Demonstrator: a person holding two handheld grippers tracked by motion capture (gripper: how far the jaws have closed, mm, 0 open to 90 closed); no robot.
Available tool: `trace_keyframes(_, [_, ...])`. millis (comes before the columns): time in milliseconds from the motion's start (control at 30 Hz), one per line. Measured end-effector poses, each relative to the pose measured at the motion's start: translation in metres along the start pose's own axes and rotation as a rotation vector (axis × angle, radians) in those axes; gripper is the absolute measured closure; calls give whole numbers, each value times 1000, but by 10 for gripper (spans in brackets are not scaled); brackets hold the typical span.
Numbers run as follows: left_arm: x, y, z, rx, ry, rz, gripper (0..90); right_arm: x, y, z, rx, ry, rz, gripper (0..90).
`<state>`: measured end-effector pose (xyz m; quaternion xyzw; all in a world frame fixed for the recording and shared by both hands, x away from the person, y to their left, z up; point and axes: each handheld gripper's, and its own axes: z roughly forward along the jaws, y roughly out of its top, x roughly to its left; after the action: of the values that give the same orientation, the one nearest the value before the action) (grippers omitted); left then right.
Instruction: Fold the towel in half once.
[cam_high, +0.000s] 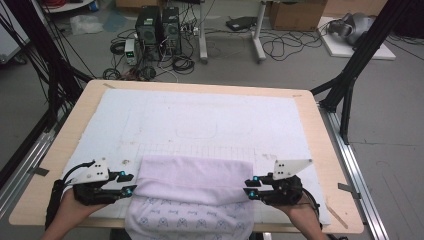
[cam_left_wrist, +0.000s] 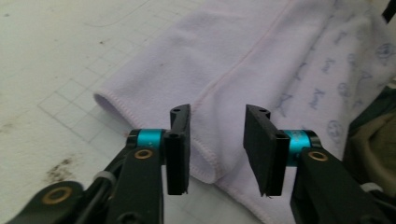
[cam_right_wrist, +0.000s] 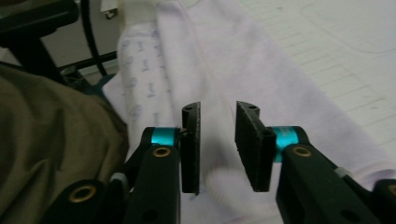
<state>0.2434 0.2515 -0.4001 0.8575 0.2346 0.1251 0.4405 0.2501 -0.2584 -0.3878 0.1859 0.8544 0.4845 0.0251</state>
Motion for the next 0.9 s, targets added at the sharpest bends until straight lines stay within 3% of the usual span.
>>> trace_keyframes(100, [13, 11, 9, -14, 24, -7, 572, -15, 8, 3, 7, -36, 12, 649])
trace_keyframes(200, [29, 18, 22, -16, 60, -41, 571, -31, 14, 10, 37, -88, 22, 589])
trace_keyframes(367, [54, 19, 51, 40, 126, -101, 500, -67, 8, 27, 113, -185, 95, 419])
trace_keyframes(467, [63, 18, 64, 70, 126, -114, 444, -81, -1, 34, 156, -217, 126, 384])
trace_keyframes(533, [67, 15, 72, 106, 98, -146, 409, -87, -6, 37, 190, -223, 141, 358])
trace_keyframes(600, [69, 11, 78, 137, 67, -152, 408, -93, -10, 40, 201, -216, 170, 357])
trace_keyframes(767, [64, 8, 79, 141, 16, -121, 644, -91, -11, 52, 264, -201, 137, 428])
trace_keyframes(800, [62, 8, 79, 141, 11, -113, 698, -88, -10, 53, 274, -219, 112, 505])
trace_keyframes(833, [61, 8, 79, 139, 7, -110, 732, -88, -9, 53, 269, -185, 109, 580])
trace_keyframes(867, [60, 8, 79, 139, -3, -101, 765, -86, -9, 53, 272, -181, 110, 588])
trace_keyframes(900, [60, 9, 79, 136, -3, -98, 797, -84, -9, 54, 272, -195, 102, 668])
